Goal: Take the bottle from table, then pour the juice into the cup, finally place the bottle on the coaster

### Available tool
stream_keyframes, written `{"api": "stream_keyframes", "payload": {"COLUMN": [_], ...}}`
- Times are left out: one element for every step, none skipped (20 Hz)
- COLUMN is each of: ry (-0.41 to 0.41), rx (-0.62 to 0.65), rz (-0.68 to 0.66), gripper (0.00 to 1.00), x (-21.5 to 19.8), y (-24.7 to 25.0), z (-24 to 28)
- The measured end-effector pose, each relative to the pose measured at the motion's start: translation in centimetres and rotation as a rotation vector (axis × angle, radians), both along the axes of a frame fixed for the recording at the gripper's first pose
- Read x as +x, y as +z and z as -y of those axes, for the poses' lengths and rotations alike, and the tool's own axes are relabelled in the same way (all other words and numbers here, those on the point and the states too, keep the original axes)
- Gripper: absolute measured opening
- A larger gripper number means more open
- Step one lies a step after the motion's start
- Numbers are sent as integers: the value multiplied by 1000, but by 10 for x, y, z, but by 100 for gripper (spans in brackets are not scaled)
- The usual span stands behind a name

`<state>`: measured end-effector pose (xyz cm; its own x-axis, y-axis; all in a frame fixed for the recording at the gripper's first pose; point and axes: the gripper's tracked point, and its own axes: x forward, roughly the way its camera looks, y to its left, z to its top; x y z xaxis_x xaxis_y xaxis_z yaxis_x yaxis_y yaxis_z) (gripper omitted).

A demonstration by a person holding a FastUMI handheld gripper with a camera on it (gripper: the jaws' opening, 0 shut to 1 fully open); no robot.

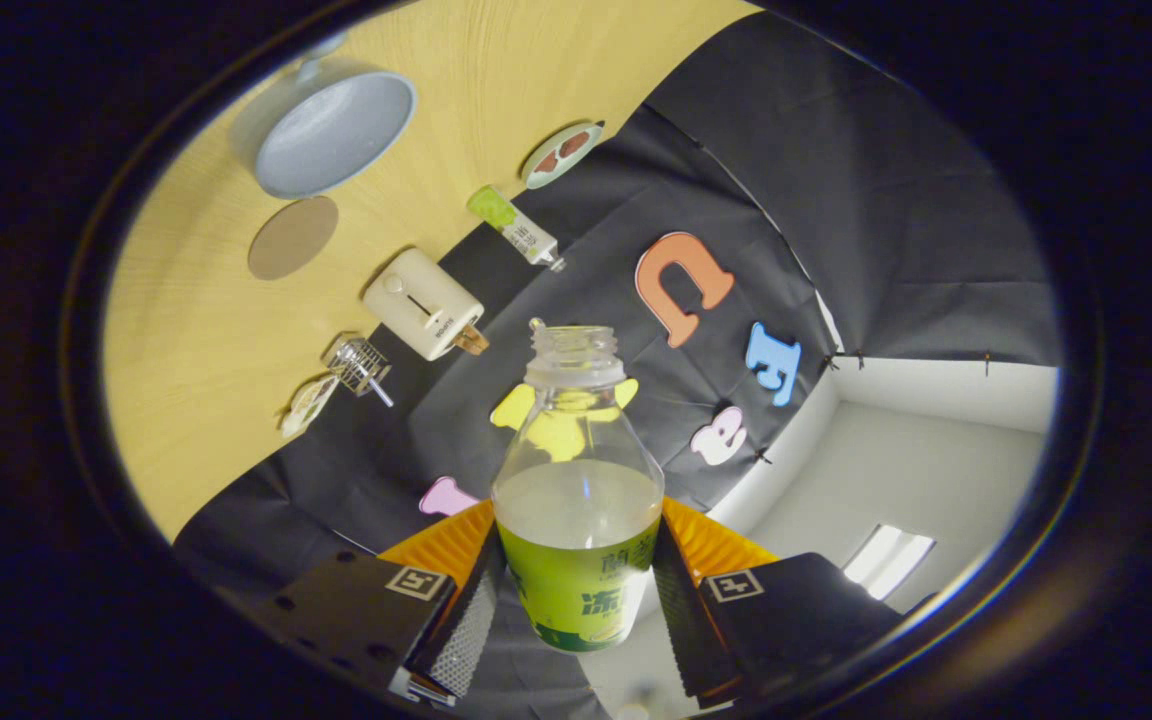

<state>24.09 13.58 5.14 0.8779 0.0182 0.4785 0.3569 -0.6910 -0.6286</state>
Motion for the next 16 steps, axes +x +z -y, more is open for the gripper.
{"api": "stream_keyframes", "payload": {"ry": [0, -4, -4, -5, -18, -34, -42, -54, -67, -82, -88, -68, -41, -21, -10, -5], "rx": [-4, -6, -4, 4, 28, 60, 95, 170, 261, 358, 432, 489, 515, 557, 608, 672], "rz": [4, 3, 2, 2, -4, -18, -34, -65, -102, -141, -158, -147, -129, -129, -135, -145], "gripper": [79, 79, 79, 79, 79, 79, 80, 79, 79, 80, 80, 80, 80, 80, 80, 80], "x": [0, 1, 1, 2, 2, 4, 6, 8, 12, 15, 15, 15, 13, 12, 16, 17], "y": [1, 1, 0, 1, 0, -3, -5, -11, -19, -28, -33, -32, -28, -28, -34, -39], "z": [0, 0, 0, 1, 7, 14, 19, 28, 38, 48, 56, 59, 58, 58, 63, 68]}}
